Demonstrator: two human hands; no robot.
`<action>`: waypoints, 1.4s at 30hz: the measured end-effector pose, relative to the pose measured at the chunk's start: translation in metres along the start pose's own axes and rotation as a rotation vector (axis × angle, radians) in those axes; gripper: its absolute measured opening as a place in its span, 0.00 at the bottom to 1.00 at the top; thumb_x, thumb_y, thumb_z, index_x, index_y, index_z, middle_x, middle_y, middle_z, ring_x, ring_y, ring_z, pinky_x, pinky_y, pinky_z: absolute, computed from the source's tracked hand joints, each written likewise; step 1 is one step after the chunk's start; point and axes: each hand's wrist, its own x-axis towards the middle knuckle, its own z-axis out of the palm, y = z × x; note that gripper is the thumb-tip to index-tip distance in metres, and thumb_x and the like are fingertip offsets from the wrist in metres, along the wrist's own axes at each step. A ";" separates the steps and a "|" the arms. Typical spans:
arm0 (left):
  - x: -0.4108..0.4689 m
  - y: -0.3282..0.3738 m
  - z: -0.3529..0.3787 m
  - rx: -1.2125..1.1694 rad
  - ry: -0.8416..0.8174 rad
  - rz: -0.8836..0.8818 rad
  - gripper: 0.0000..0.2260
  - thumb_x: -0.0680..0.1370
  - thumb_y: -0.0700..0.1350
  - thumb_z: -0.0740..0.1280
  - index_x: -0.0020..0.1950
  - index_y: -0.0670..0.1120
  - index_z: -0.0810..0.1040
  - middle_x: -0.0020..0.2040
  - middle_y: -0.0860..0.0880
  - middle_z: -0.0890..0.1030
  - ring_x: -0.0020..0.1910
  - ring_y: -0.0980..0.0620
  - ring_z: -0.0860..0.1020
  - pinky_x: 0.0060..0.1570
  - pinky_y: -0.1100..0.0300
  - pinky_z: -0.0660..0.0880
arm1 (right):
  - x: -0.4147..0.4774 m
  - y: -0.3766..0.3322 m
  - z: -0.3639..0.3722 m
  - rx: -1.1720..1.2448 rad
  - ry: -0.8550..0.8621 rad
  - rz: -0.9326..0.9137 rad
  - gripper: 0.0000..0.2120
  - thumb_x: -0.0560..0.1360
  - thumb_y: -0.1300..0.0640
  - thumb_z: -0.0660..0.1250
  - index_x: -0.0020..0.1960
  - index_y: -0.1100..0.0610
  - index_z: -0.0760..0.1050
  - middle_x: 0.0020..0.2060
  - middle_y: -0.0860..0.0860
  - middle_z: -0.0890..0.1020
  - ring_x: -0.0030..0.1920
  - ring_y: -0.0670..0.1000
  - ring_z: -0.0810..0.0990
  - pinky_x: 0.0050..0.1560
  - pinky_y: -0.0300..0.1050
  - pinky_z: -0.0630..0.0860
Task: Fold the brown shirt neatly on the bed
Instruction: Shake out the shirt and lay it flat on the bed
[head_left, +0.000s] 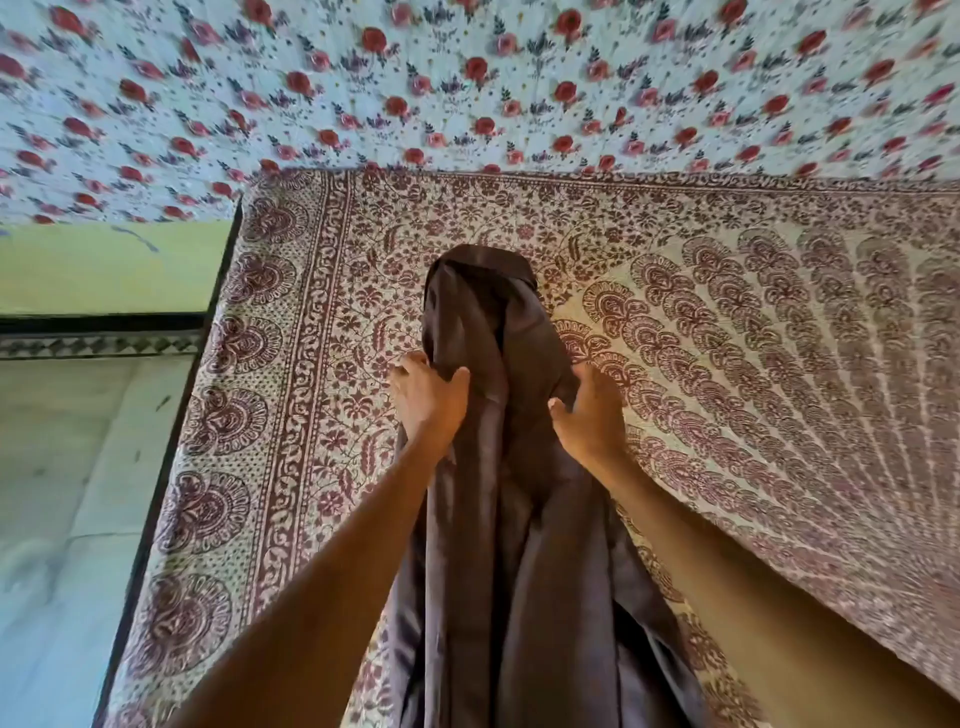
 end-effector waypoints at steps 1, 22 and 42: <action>0.007 -0.002 0.003 0.000 -0.021 -0.024 0.29 0.73 0.52 0.71 0.67 0.42 0.63 0.67 0.39 0.68 0.66 0.38 0.69 0.65 0.45 0.67 | 0.008 0.001 0.006 -0.002 -0.009 0.056 0.25 0.73 0.54 0.70 0.67 0.60 0.69 0.61 0.60 0.76 0.62 0.61 0.74 0.62 0.53 0.71; -0.136 0.064 -0.116 -0.157 0.055 0.169 0.07 0.80 0.40 0.58 0.56 0.50 0.69 0.43 0.49 0.76 0.36 0.48 0.75 0.35 0.56 0.68 | -0.125 -0.077 -0.200 0.434 0.318 0.028 0.10 0.80 0.56 0.65 0.53 0.62 0.80 0.44 0.52 0.82 0.45 0.51 0.78 0.43 0.37 0.67; -0.536 0.142 -0.228 0.880 0.135 0.603 0.51 0.60 0.74 0.68 0.75 0.48 0.59 0.77 0.43 0.52 0.75 0.40 0.54 0.74 0.43 0.52 | -0.409 -0.079 -0.570 0.212 0.685 -0.246 0.11 0.81 0.55 0.61 0.60 0.54 0.80 0.53 0.51 0.84 0.50 0.53 0.82 0.42 0.42 0.73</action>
